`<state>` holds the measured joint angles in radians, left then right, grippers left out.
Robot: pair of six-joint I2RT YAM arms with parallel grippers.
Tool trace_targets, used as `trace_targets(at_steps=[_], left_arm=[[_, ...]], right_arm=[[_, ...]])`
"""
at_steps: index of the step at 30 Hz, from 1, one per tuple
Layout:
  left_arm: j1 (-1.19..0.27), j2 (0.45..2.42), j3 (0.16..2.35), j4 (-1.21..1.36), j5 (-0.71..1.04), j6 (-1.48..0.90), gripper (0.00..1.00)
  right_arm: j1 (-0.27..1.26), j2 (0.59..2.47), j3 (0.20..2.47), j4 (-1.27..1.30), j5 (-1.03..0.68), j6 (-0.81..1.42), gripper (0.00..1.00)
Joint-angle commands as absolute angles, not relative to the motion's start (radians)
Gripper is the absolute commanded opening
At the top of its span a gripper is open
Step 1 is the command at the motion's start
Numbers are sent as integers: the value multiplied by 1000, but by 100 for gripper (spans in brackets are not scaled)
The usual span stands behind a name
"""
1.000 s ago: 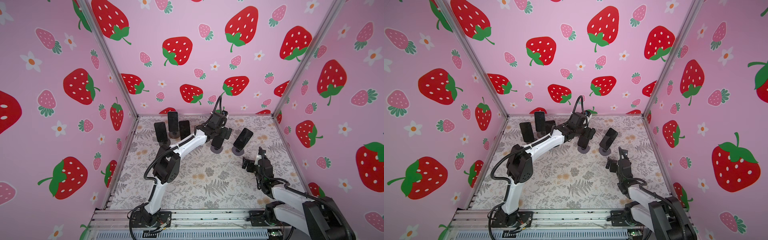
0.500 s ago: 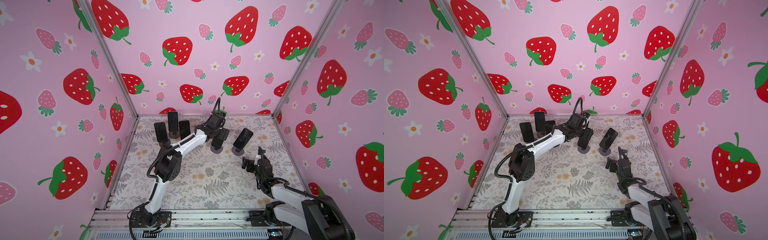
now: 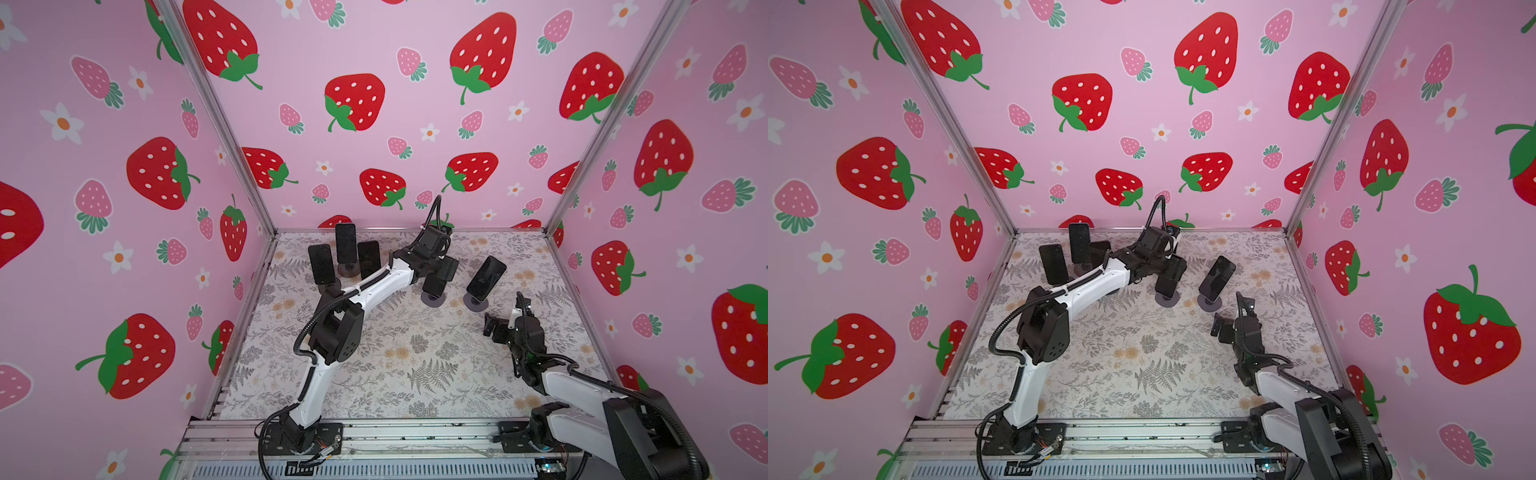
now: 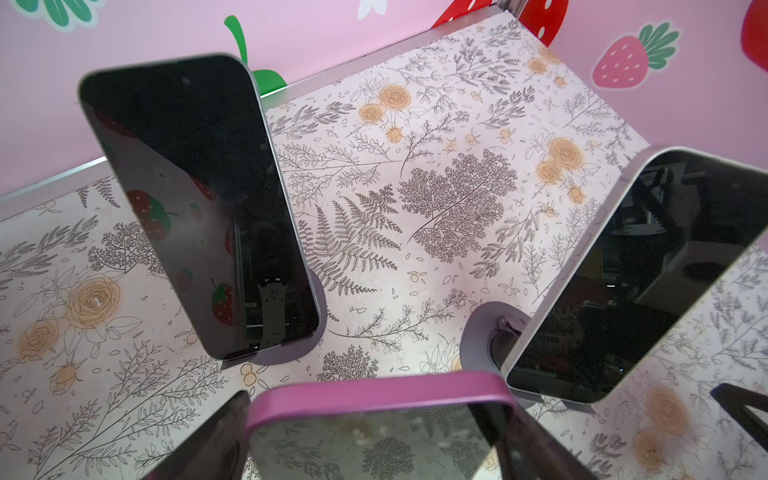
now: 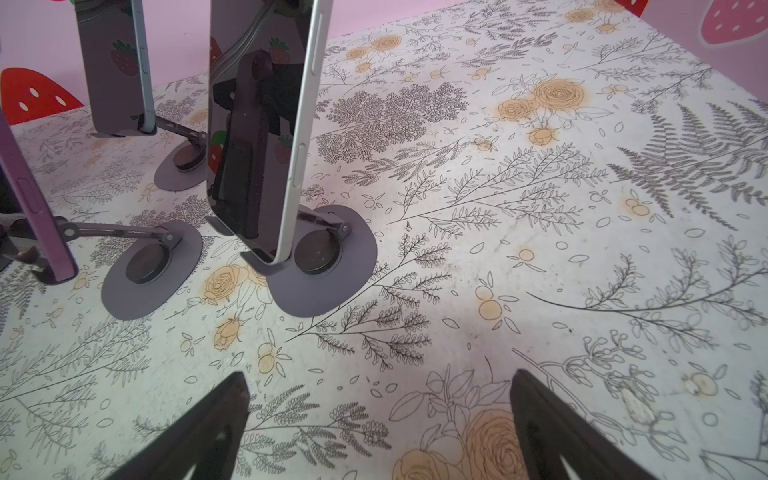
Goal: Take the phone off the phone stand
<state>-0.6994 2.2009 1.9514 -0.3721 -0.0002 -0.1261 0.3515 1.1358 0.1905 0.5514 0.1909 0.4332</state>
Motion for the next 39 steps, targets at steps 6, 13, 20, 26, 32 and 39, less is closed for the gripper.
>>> trace_targets(at_steps=[6,13,20,26,32,39], left_arm=[[-699,2220,1965,-399,-23,-126,91],[-699,2222,1960,-400,-29,-132,91],[-699,2208,1925,-396,-33,-142,93],[-699,2172,1868,-364,-49,-143,98],[-699,2170,1865,-354,-43,-131,97],[-699,2172,1888,-360,-28,-130,93]], right_arm=[[358,1144,210,538,193,443,100],[359,1145,211,538,195,443,100],[359,1145,212,537,194,443,100],[359,1147,212,537,195,443,100],[359,1148,213,536,196,443,100],[360,1150,213,536,199,445,100]])
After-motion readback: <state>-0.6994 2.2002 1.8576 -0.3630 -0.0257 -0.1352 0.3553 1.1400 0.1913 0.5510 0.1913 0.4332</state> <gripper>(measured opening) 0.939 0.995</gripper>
